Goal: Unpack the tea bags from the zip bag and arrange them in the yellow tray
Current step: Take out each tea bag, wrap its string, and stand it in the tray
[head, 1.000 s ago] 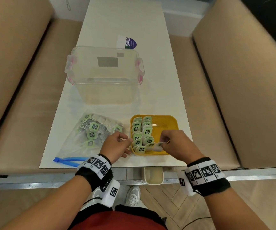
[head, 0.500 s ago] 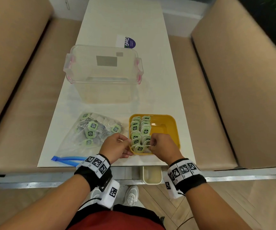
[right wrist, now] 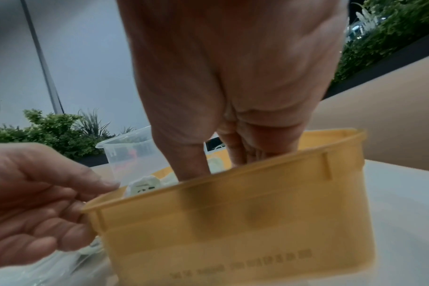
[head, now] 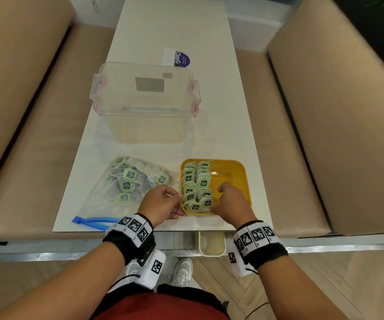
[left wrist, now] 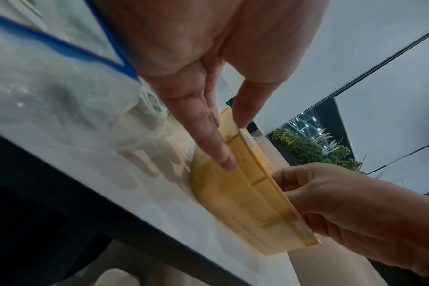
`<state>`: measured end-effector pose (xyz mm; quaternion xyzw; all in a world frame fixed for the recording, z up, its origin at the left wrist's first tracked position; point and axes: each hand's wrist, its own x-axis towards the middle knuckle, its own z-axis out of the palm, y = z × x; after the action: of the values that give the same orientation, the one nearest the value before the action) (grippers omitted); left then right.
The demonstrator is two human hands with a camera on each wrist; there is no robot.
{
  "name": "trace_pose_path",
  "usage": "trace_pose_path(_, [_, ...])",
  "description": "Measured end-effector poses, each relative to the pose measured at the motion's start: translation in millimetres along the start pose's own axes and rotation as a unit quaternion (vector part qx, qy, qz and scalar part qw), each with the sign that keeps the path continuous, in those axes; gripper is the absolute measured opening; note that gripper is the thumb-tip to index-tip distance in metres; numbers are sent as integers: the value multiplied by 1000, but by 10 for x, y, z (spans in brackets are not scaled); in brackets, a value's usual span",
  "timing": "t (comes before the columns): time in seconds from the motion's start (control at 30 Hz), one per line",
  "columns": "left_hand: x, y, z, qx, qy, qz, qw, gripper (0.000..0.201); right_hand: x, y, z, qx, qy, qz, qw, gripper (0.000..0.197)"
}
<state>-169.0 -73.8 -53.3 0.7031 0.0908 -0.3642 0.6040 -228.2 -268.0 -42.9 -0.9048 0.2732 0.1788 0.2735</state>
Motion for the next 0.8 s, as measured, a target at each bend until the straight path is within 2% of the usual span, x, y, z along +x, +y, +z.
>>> trace_pose_path(0.07, [-4,5,-1,1,0,-1,1000,20,20,-20,0,-20,-13,11,1000,45])
trace_pose_path(0.23, [-20,17,12,0,5,0,1000,16,73,-82,32,-19,-38,15,999,16])
trace_pose_path(0.43, [-25,15,16,1,9,2,1000,16,132,-115,106,-18,-45,8,999,29])
trace_pose_path(0.8, [-50,15,3,4,14,0,1000,22,146,-147,171,-14,6,-9,1000,13])
